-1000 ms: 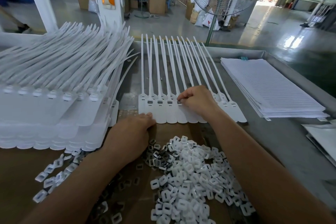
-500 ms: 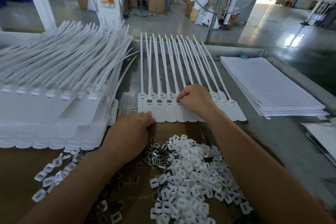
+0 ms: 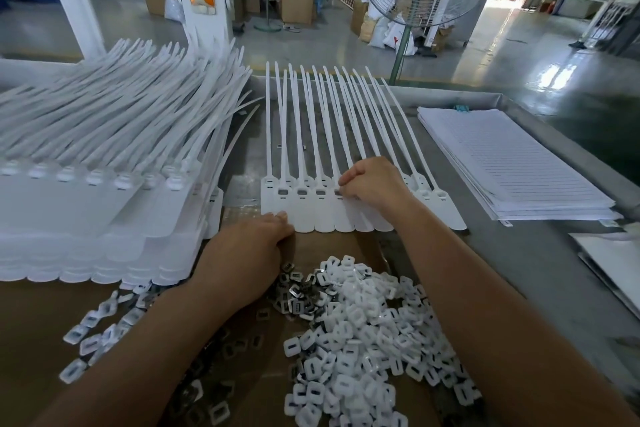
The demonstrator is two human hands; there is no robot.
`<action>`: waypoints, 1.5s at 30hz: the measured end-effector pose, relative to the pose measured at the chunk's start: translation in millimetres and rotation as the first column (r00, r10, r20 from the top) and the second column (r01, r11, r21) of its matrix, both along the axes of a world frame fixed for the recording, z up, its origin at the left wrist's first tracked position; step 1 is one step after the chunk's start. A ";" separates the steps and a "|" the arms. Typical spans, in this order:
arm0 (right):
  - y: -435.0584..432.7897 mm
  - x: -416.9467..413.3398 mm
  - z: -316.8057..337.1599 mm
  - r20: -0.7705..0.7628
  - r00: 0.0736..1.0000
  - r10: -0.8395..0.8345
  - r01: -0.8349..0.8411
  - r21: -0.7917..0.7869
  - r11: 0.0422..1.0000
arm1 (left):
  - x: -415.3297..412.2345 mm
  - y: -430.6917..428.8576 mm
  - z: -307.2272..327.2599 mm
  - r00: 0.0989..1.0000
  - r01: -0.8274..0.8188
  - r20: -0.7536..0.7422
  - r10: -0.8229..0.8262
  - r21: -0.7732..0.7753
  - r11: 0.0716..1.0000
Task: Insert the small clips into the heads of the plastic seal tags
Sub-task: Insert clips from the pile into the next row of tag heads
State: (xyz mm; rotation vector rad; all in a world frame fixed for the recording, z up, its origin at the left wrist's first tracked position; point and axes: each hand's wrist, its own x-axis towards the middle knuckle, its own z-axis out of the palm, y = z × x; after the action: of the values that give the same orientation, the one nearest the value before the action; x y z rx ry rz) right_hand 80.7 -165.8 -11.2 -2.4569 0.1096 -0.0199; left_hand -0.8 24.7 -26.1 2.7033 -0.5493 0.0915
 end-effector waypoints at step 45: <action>46.6 -90.2 38.1 -0.242 0.791 0.562 -0.605 -0.169 0.778 | 2.3 1.2 -3.0 1.000 0.024 0.002 -0.024 -0.037 0.999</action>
State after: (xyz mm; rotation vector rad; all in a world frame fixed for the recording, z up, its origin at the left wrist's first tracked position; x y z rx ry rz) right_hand -9.5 -119.2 26.9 -2.6208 -0.6266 0.4913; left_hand 1.5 25.9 -29.1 2.6603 -0.5748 0.0964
